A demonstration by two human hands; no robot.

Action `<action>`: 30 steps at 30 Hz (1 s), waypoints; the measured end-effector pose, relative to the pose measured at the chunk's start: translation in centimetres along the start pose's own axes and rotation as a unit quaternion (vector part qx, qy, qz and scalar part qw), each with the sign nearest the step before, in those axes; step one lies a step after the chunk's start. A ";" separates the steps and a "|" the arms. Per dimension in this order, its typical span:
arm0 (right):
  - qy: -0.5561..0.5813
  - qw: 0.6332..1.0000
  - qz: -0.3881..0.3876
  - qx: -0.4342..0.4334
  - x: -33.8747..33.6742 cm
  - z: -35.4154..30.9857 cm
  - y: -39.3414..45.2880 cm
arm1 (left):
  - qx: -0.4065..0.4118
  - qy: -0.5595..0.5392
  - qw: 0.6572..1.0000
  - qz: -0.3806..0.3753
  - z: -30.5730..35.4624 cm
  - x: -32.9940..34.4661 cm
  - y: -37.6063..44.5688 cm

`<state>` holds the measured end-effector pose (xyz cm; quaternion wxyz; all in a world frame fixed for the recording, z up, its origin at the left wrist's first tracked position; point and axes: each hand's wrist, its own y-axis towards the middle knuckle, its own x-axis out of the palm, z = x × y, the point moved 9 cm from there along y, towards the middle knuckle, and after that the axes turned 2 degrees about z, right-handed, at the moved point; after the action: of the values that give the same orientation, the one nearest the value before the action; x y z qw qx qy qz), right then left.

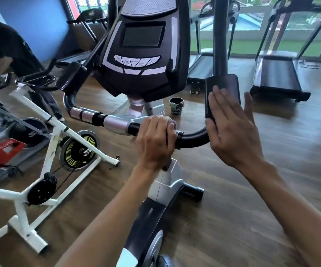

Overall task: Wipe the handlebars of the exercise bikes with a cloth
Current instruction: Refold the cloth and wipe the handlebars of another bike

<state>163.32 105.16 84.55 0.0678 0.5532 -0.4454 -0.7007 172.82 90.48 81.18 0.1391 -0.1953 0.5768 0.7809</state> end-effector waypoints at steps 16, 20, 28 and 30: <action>0.353 0.881 0.101 0.297 -2.1 20.4 -7.9 | 0.186 -0.205 0.960 -0.042 21.0 7.3 -0.5; 0.312 0.872 0.035 0.376 1.2 29.2 -8.9 | 0.105 -0.187 0.973 -0.087 21.6 17.0 2.4; 0.302 0.840 -0.068 0.446 12.2 39.4 -5.0 | -0.029 -0.067 0.984 -0.159 18.3 34.3 8.4; 0.298 0.838 -0.095 0.447 15.6 40.6 -3.9 | -0.049 -0.044 0.981 -0.184 17.2 38.0 9.5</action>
<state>125.08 120.62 70.32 -0.1243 0.7447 -0.6141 -0.2300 132.47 103.75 75.97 0.2961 -0.2703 0.4853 0.7770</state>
